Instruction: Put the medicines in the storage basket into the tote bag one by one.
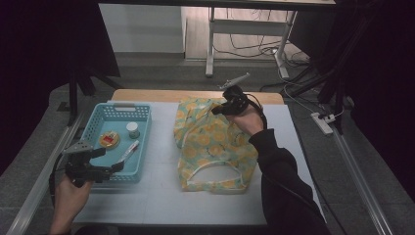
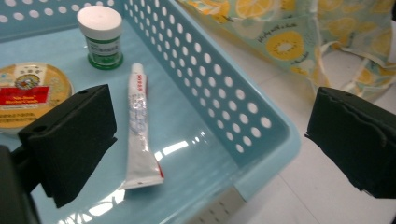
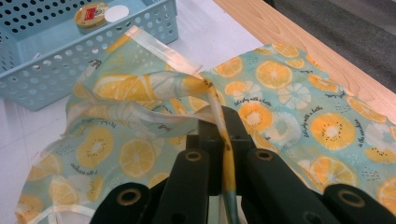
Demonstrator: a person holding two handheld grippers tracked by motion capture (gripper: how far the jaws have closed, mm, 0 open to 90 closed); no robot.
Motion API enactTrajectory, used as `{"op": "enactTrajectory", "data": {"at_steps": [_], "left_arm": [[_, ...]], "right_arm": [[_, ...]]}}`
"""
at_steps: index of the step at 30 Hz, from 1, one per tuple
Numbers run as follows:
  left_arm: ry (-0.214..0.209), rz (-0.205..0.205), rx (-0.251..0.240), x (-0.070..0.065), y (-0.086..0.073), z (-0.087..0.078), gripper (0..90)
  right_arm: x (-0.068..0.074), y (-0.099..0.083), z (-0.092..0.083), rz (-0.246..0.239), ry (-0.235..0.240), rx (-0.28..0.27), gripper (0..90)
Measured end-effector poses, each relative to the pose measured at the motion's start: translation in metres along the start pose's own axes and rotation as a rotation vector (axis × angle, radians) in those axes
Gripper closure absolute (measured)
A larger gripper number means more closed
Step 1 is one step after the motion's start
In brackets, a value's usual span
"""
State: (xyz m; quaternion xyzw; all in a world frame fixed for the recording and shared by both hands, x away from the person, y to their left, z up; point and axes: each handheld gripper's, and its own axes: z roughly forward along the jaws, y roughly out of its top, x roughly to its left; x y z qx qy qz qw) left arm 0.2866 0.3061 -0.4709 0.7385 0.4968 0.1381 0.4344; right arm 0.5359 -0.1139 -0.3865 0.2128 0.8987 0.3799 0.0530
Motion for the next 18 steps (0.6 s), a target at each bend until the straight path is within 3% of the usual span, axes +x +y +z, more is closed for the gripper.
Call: {"op": "enactTrajectory", "data": {"at_steps": [7,18], "left_arm": [[0.0,-0.029,-0.022,0.015,0.009,0.004,0.0],[0.062,-0.014,0.048,0.034,0.027,0.019,0.0]], "right_arm": [[0.0,0.0,0.002,-0.002,0.0,0.005,89.3],[0.0,-0.002,0.004,-0.003,-0.001,0.013,89.3]]}}
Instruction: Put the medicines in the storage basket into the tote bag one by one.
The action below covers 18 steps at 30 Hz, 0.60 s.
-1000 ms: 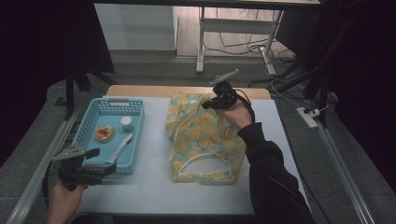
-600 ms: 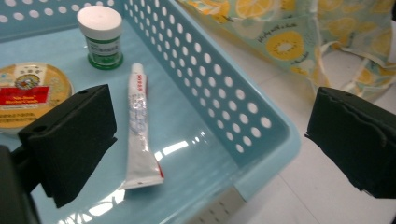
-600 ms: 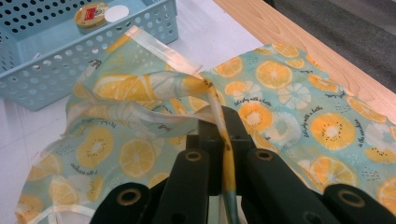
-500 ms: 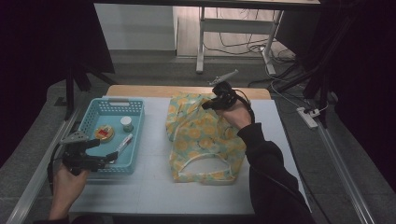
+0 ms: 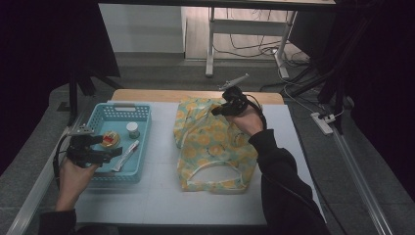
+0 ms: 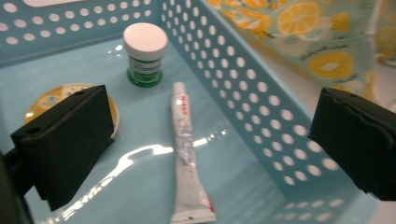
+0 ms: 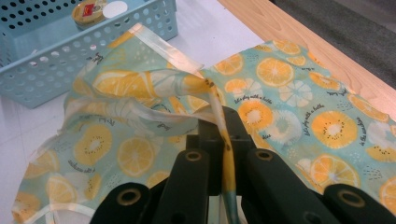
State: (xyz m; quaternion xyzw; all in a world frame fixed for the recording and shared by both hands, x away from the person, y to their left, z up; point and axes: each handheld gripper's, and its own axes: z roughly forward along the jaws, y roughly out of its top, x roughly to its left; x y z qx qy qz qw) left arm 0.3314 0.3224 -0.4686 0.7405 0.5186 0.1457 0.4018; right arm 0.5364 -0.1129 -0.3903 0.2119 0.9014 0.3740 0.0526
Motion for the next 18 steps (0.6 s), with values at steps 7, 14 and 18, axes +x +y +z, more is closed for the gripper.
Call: {"op": "enactTrajectory", "data": {"at_steps": [7,14,18], "left_arm": [[0.01,-0.022,0.016,0.014,0.011,0.009,0.0],[0.062,-0.022,0.071,0.024,0.025,0.022,0.0],[0.068,-0.036,0.076,0.031,0.031,0.031,0.0]], "right_arm": [[-0.002,-0.002,0.001,0.003,-0.001,0.003,89.3],[-0.002,-0.001,0.0,0.001,-0.001,0.005,89.3],[-0.002,-0.001,-0.001,-0.001,0.0,0.005,89.3]]}}
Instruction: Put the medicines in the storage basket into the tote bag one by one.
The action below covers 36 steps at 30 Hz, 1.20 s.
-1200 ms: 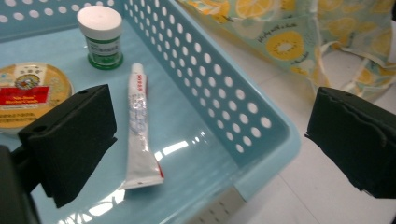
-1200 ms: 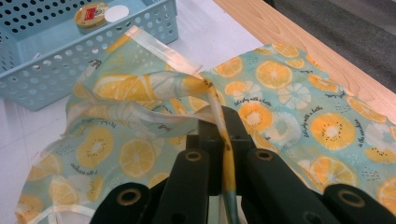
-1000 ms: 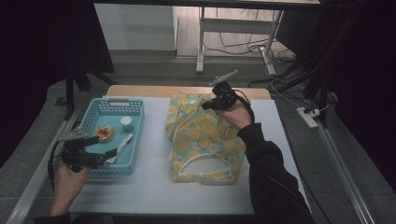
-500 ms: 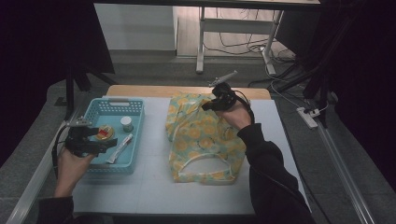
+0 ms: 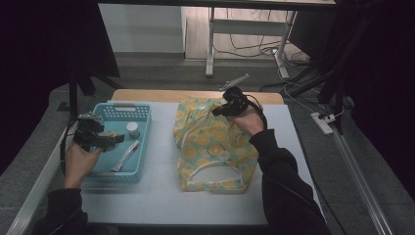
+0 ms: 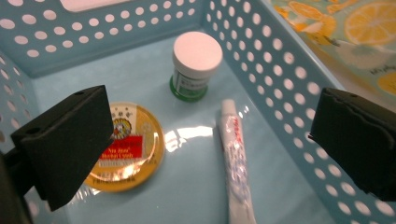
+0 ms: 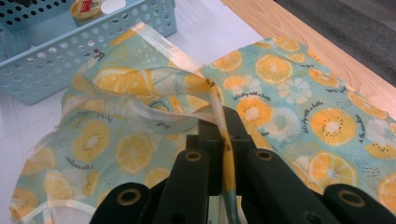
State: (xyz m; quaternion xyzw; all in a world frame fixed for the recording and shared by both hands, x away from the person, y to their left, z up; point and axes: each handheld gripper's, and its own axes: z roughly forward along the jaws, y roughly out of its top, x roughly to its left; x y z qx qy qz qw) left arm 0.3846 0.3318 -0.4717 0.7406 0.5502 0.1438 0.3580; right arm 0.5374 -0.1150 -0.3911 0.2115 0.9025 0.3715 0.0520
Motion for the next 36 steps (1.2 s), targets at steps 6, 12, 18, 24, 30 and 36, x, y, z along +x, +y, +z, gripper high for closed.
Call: {"op": "enactTrajectory", "data": {"at_steps": [6,12,18,24,30,36], "left_arm": [[0.035,-0.018,0.024,0.011,0.006,0.017,0.0],[0.076,-0.034,0.066,0.026,0.006,0.032,0.9],[0.117,-0.053,0.103,0.034,0.005,0.045,0.0],[0.142,-0.02,0.176,0.035,0.006,0.053,0.0],[0.179,0.028,0.226,0.034,0.006,0.058,0.0],[0.204,0.071,0.264,0.031,0.007,0.063,0.0]], "right_arm": [[-0.001,-0.001,-0.002,0.001,-0.002,0.0,89.3],[-0.001,-0.001,-0.001,0.0,-0.001,0.002,89.3],[-0.002,-0.001,0.0,-0.002,0.001,0.007,89.2],[-0.001,-0.002,-0.001,-0.004,0.001,0.008,89.3],[-0.001,-0.003,-0.001,-0.004,0.001,0.009,89.2],[-0.001,-0.005,0.0,-0.005,0.003,0.011,89.3]]}}
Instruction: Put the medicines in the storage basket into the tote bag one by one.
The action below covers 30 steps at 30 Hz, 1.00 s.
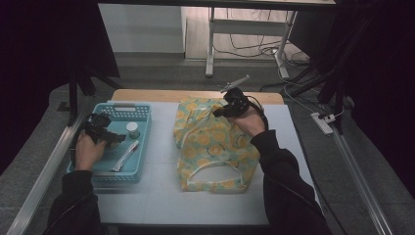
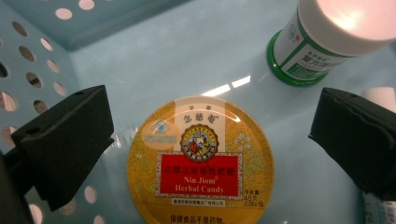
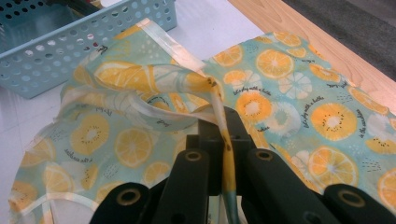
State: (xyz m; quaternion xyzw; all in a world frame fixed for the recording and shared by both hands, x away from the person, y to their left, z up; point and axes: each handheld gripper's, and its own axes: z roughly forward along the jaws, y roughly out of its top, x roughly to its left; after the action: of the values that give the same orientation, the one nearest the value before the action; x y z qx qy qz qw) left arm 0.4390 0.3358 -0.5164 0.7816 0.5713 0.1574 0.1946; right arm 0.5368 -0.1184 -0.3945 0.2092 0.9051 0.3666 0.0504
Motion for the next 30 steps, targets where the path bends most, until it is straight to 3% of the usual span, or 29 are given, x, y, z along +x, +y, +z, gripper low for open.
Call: {"op": "enactTrajectory", "data": {"at_steps": [3,8,10,14,18,22,30], "left_arm": [[0.009,0.034,0.027,-0.003,0.001,0.003,0.0],[-0.001,0.035,0.033,-0.003,0.002,0.004,0.0],[-0.042,0.022,0.051,-0.003,0.001,0.007,0.1],[-0.077,0.011,0.067,-0.002,-0.001,0.009,0.0],[-0.169,-0.052,0.063,0.001,-0.003,0.008,0.0],[-0.233,-0.069,0.12,0.0,-0.006,0.011,0.8],[-0.194,-0.052,0.214,-0.005,-0.006,0.008,2.2]], "right_arm": [[-0.001,-0.001,0.001,0.003,0.0,0.004,89.2],[0.0,-0.002,0.002,0.003,0.002,0.005,89.2],[-0.001,-0.002,0.002,0.004,0.002,0.005,89.2],[-0.001,-0.003,0.002,0.004,0.001,0.006,89.2],[-0.001,-0.004,0.002,0.004,0.001,0.006,89.2],[-0.002,-0.004,0.002,0.005,0.0,0.005,89.2],[-0.001,-0.005,0.002,0.003,0.004,0.005,89.2]]}}
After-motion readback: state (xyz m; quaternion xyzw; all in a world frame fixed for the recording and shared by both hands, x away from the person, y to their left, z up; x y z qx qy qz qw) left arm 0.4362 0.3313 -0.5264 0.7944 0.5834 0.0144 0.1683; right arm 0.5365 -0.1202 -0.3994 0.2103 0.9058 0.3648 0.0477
